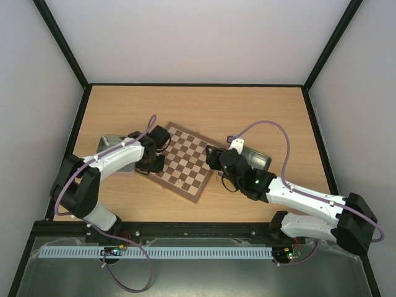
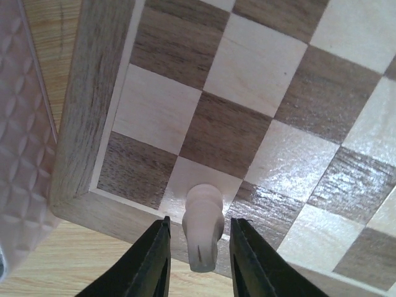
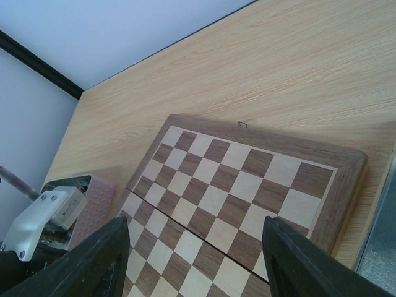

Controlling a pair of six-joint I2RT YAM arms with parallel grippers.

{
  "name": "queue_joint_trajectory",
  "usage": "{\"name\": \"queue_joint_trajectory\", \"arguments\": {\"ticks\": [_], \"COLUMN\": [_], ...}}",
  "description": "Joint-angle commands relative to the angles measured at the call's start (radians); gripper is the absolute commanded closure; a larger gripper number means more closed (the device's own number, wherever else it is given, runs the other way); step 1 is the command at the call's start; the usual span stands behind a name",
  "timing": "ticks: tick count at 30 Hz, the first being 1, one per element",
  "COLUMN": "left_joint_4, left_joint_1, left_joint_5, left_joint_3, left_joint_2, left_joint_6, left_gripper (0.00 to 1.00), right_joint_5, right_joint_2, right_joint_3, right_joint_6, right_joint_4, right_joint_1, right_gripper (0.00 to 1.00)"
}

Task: Set up the chess pieces on the board
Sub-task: Place the chess piece on the chessboard, then pick up the chess piece from the storage box.

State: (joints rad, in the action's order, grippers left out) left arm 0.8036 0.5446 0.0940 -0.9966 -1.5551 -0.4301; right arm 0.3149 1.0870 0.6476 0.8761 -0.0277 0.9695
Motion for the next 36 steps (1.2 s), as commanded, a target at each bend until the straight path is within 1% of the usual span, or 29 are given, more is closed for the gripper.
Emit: {"name": "queue_joint_trajectory", "arguments": {"ticks": [1, 2, 4, 6, 9, 14, 17, 18, 19, 22, 24, 27, 32, 36], "left_joint_4": [0.029, 0.014, -0.009, -0.03, -0.061, -0.172, -0.311, -0.36, -0.403, -0.543, -0.603, -0.67, -0.705, -0.708], "left_joint_1": [-0.006, -0.006, -0.007, -0.012, -0.023, -0.031, -0.029, -0.029, -0.028, -0.028, -0.028, -0.028, -0.029, -0.029], "left_joint_5": [-0.025, -0.061, -0.08, -0.093, -0.092, -0.075, -0.123, -0.14, -0.154, -0.183, -0.194, -0.212, -0.231, -0.238], "left_joint_3": [0.008, 0.005, -0.009, -0.033, -0.059, -0.064, -0.038, -0.028, -0.017, 0.019, 0.036, 0.059, 0.089, 0.113], "left_joint_2": [0.038, 0.049, 0.065, 0.075, 0.084, 0.138, 0.193, 0.211, 0.227, 0.271, 0.288, 0.306, 0.33, 0.342], "left_joint_6": [0.008, 0.015, 0.017, 0.024, 0.027, 0.035, 0.049, 0.051, 0.051, 0.038, 0.026, 0.019, 0.025, 0.02], "left_gripper": [0.67, 0.64, 0.57, 0.54, 0.52, 0.51, 0.48, 0.47, 0.47, 0.44, 0.43, 0.43, 0.41, 0.41], "right_joint_5": [0.034, 0.038, 0.059, 0.117, 0.147, 0.15, 0.112, 0.082, 0.045, -0.13, -0.183, -0.194, -0.12, -0.099], "right_joint_2": [0.009, 0.008, 0.003, -0.004, -0.015, -0.046, -0.049, -0.042, -0.029, 0.052, 0.126, 0.195, 0.324, 0.455], "right_joint_3": [0.004, 0.007, 0.017, 0.032, 0.047, 0.038, 0.023, 0.021, 0.019, 0.017, 0.027, 0.034, 0.107, 0.177], "right_joint_6": [0.008, 0.005, -0.013, -0.029, -0.06, -0.075, -0.09, -0.101, -0.119, -0.171, -0.167, -0.16, -0.18, -0.158], "right_joint_4": [0.008, 0.011, 0.027, 0.058, 0.1, 0.193, 0.252, 0.273, 0.284, 0.309, 0.334, 0.312, 0.288, 0.268], "right_joint_1": [-0.002, -0.002, -0.002, -0.007, -0.04, -0.156, -0.258, -0.289, -0.318, -0.402, -0.426, -0.43, -0.433, -0.433], "right_gripper": [0.42, 0.41, 0.42, 0.42, 0.41, 0.41, 0.43, 0.45, 0.47, 0.5, 0.53, 0.53, 0.54, 0.59]}}
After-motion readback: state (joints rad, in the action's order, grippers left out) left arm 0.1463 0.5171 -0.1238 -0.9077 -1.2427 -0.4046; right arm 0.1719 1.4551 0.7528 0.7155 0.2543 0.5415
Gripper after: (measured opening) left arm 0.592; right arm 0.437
